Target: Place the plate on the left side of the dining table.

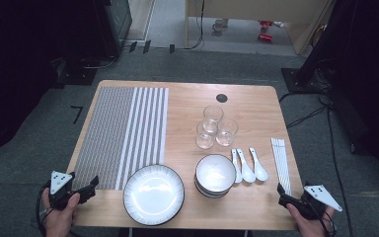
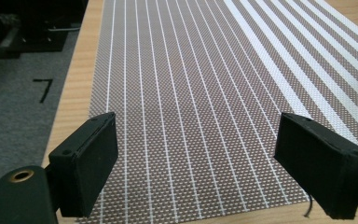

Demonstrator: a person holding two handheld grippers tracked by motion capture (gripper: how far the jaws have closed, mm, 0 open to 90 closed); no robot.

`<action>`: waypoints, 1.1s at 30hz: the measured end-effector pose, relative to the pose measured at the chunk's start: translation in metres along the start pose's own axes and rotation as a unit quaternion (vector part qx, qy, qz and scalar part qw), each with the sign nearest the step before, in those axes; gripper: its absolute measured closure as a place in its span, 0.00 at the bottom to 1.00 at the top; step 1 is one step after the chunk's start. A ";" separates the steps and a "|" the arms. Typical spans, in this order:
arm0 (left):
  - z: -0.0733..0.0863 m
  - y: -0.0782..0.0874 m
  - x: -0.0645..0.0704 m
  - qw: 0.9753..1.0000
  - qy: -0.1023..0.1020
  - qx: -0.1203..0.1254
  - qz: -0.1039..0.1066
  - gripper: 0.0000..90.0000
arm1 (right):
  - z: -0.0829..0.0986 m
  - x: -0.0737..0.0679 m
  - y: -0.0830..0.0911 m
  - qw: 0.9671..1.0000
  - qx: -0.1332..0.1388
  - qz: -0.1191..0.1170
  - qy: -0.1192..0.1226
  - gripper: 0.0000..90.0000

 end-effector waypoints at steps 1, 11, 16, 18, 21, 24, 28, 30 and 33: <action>-0.001 0.001 0.001 1.000 -0.002 -0.001 -0.001 0.15 | 0.000 0.000 0.000 1.000 0.000 0.000 0.000 0.02; -0.024 0.014 0.027 0.999 -0.022 0.022 0.020 0.15 | -0.019 -0.006 0.006 0.999 0.002 0.022 -0.024 0.02; -0.041 0.020 0.046 0.999 -0.045 0.027 0.012 0.15 | -0.028 -0.013 0.011 0.999 0.009 0.030 -0.033 0.10; -0.047 0.022 0.051 0.999 -0.047 0.026 0.002 0.15 | -0.033 -0.017 0.014 0.999 0.003 0.026 -0.034 0.16; -0.055 0.026 0.058 0.999 -0.043 0.031 0.011 0.15 | -0.040 -0.023 0.019 0.999 0.007 0.017 -0.034 0.21; -0.062 0.029 0.066 0.998 -0.046 0.038 0.012 0.15 | -0.046 -0.030 0.024 0.999 0.013 0.017 -0.027 0.22; -0.059 0.029 0.078 0.997 -0.062 0.033 0.017 0.15 | -0.054 -0.036 0.028 0.999 0.027 0.016 -0.022 0.21; -0.058 0.027 0.082 0.997 -0.067 0.027 0.024 0.15 | -0.057 -0.040 0.030 0.999 0.028 0.013 -0.024 0.22; -0.057 0.026 0.086 0.997 -0.070 0.024 0.030 0.15 | -0.061 -0.048 0.029 1.000 0.021 0.013 -0.010 0.21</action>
Point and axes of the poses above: each handheld gripper's, and its own axes: y roughly backward along the jaws, z roughly out of its underside, x roughly to its right, the point moved 4 cm from there along -y, roughly forward along the jaws, and after that the axes turned 9 degrees about -x, right-handed, at the moved point
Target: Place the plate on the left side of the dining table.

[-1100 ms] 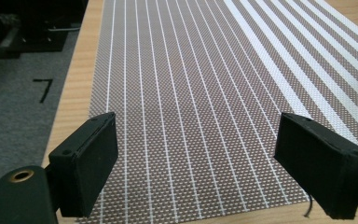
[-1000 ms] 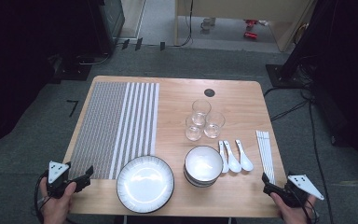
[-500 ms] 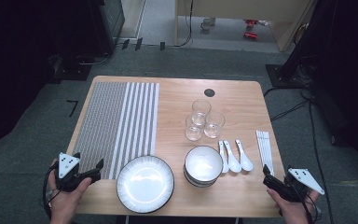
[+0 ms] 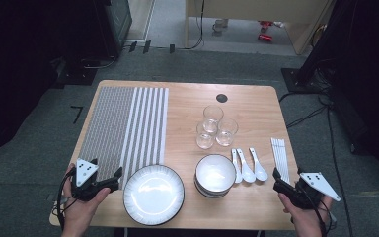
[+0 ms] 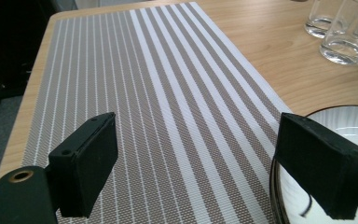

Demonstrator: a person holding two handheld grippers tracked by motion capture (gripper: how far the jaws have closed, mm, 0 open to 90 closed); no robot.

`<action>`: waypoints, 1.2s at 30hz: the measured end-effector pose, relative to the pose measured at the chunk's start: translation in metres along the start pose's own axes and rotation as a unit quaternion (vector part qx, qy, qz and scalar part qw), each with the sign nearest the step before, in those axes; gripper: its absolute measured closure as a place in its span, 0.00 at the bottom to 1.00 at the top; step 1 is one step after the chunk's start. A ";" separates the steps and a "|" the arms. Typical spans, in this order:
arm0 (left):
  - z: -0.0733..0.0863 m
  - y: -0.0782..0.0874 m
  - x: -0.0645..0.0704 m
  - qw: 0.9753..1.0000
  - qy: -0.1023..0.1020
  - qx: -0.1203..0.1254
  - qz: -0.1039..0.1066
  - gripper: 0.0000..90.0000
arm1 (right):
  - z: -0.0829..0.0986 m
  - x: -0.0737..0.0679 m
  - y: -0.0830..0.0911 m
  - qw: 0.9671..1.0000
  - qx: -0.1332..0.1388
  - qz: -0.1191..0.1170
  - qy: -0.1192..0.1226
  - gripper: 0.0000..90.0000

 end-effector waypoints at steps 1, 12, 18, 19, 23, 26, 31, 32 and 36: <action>0.000 0.000 0.001 1.000 0.001 0.000 0.003 0.15 | 0.000 0.000 0.000 1.000 0.000 0.000 0.000 0.21; -0.004 -0.005 0.017 1.000 -0.016 -0.009 0.025 0.15 | -0.012 -0.031 0.001 1.000 -0.003 -0.023 0.000 0.31; 0.000 -0.006 0.023 0.999 -0.018 -0.013 0.034 0.15 | -0.019 -0.046 0.006 0.999 0.007 -0.030 -0.008 0.36; 0.001 -0.007 0.023 0.999 -0.019 -0.015 0.035 0.15 | -0.021 -0.050 0.007 1.000 0.008 -0.029 -0.004 0.36; 0.003 -0.009 0.026 0.999 -0.019 -0.020 0.034 0.16 | -0.025 -0.061 0.008 1.000 0.008 -0.030 0.006 0.37; 0.005 -0.010 0.027 0.999 -0.021 -0.024 0.035 0.16 | -0.029 -0.070 0.010 0.999 0.008 -0.033 0.011 0.40; 0.007 -0.013 0.028 0.999 -0.018 -0.033 0.035 0.16 | -0.031 -0.080 0.012 0.999 0.018 -0.027 0.011 0.44; 0.008 -0.014 0.028 0.999 -0.017 -0.035 0.036 0.16 | -0.031 -0.082 0.012 0.999 0.018 -0.030 0.009 0.44; 0.009 -0.015 0.029 0.998 -0.022 -0.040 0.035 0.16 | -0.032 -0.092 0.011 0.999 0.013 -0.041 0.013 0.43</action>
Point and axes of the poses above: each handheld gripper's, and its own axes: y roughly backward along the jaws, z roughly out of its underside, x roughly to its right, the point moved 4 cm from there along -y, roughly forward along the jaws, and after that the axes turned 9 degrees about -x, right-handed, at the moved point
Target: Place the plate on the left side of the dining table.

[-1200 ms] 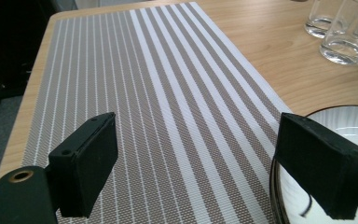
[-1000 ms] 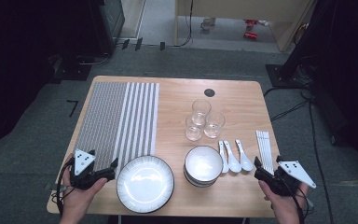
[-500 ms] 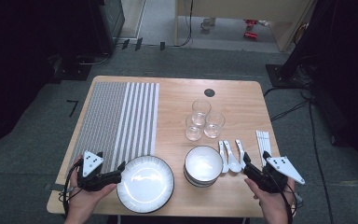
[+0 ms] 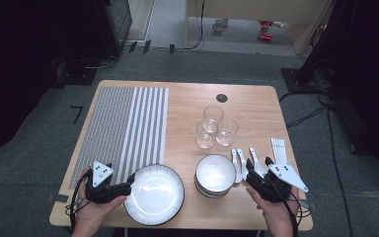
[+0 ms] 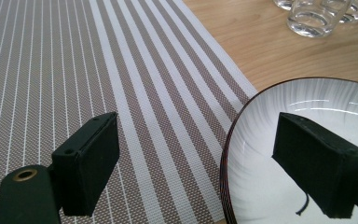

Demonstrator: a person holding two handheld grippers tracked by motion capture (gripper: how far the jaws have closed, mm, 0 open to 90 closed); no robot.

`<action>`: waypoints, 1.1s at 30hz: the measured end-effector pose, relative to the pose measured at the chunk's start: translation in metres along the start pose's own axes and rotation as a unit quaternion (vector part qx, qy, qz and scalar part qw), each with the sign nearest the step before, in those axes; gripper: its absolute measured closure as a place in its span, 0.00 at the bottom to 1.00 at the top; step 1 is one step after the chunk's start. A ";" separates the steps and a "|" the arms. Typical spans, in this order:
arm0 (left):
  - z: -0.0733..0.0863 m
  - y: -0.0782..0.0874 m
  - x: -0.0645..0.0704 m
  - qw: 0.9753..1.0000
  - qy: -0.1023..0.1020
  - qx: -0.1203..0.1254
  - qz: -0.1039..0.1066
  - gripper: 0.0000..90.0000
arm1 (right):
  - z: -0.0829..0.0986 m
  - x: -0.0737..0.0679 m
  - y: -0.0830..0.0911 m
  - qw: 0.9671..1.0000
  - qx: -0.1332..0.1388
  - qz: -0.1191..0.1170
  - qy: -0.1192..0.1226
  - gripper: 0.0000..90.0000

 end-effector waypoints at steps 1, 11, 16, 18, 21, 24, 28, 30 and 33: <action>0.000 -0.001 0.000 1.000 -0.002 -0.002 0.000 0.17 | 0.000 -0.003 -0.001 1.000 0.000 -0.002 0.001 0.42; 0.003 -0.001 0.005 1.000 -0.009 -0.001 0.018 0.27 | -0.003 -0.026 -0.007 1.000 0.009 -0.027 0.003 0.39; 0.004 -0.002 0.007 1.000 -0.011 -0.007 0.025 0.26 | -0.004 -0.035 -0.008 0.999 0.010 -0.051 0.015 0.41; 0.004 -0.002 0.008 1.000 -0.010 -0.006 0.027 0.26 | -0.004 -0.039 -0.008 0.998 0.010 -0.058 0.020 0.47; 0.004 -0.001 0.009 0.999 -0.006 -0.003 0.034 0.27 | -0.002 -0.050 -0.007 0.997 0.019 -0.077 0.023 0.55; 0.004 0.000 0.009 0.999 -0.005 0.001 0.043 0.34 | -0.003 -0.057 -0.005 0.996 0.029 -0.082 0.032 0.59; 0.006 -0.001 0.010 0.999 0.001 -0.004 0.042 0.34 | -0.002 -0.064 -0.004 0.995 -0.015 -0.101 0.019 0.63; 0.007 -0.001 0.009 0.999 0.003 -0.003 0.042 0.34 | -0.001 -0.069 -0.004 0.994 -0.020 -0.109 0.022 0.66; 0.007 0.001 0.009 0.999 0.004 0.001 0.043 0.34 | 0.000 -0.077 -0.005 0.993 -0.024 -0.108 0.028 0.67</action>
Point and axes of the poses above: each handheld gripper's, and its own axes: y roughly backward along the jaws, z roughly out of its underside, x roughly to its right, the point moved 4 cm from there along -y, roughly forward along the jaws, and after that the axes turned 9 degrees about -x, right-handed, at the moved point
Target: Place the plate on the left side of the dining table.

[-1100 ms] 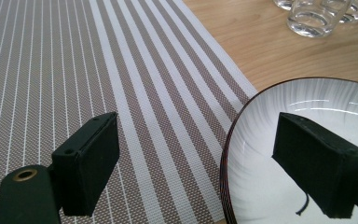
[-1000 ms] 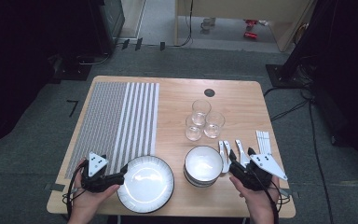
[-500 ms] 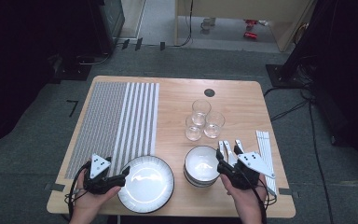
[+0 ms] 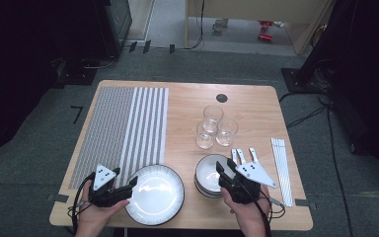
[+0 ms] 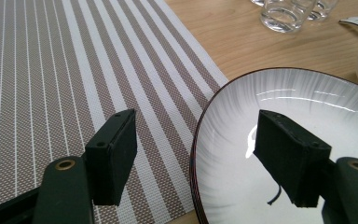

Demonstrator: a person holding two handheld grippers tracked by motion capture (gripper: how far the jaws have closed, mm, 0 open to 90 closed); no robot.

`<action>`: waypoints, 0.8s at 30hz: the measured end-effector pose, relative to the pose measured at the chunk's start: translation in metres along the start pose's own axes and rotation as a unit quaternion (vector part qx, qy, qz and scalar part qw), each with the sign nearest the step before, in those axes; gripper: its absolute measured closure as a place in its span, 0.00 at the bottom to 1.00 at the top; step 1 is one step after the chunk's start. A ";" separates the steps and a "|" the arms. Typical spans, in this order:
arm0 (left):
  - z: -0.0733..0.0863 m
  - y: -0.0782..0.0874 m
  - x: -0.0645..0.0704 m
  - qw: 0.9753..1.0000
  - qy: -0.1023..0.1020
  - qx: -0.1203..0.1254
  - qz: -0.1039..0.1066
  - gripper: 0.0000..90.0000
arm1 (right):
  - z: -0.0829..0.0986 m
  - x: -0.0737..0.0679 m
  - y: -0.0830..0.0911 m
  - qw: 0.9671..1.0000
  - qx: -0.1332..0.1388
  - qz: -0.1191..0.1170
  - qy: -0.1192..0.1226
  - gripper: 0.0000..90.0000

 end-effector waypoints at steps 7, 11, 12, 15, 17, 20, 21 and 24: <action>0.003 -0.001 -0.001 1.000 0.000 -0.004 -0.008 0.37 | 0.001 -0.014 -0.008 1.000 -0.010 -0.005 0.001 0.63; 0.005 -0.001 -0.002 1.000 0.004 -0.007 -0.005 0.39 | 0.001 -0.022 -0.008 1.000 -0.005 -0.013 -0.010 0.68; 0.004 0.000 -0.002 1.000 0.006 -0.004 -0.001 0.42 | 0.001 -0.024 -0.008 1.000 -0.003 -0.014 -0.012 0.69; 0.004 0.003 -0.003 1.000 0.005 0.006 -0.005 0.49 | 0.000 -0.030 -0.007 1.000 0.004 -0.024 -0.016 0.70; 0.005 0.003 -0.003 1.000 0.005 0.007 -0.006 0.52 | 0.000 -0.035 -0.008 0.999 0.007 -0.031 -0.004 0.71; 0.006 0.003 -0.003 1.000 0.004 0.007 -0.007 0.54 | 0.002 -0.042 -0.010 0.999 0.009 -0.031 0.005 0.74; 0.006 0.003 -0.004 1.000 0.003 0.008 -0.008 0.54 | 0.003 -0.045 -0.011 0.999 0.007 -0.046 -0.004 0.74; 0.007 0.004 -0.003 1.000 -0.004 0.012 -0.007 0.55 | 0.005 -0.055 -0.010 0.997 0.007 -0.069 -0.020 0.81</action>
Point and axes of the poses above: each handheld gripper's, and its own axes: y roughly backward along the jaws, z roughly out of its underside, x roughly to its right, the point moved 4 cm from there along -y, roughly forward along the jaws, and after that the axes turned 9 degrees about -x, right-handed, at the moved point
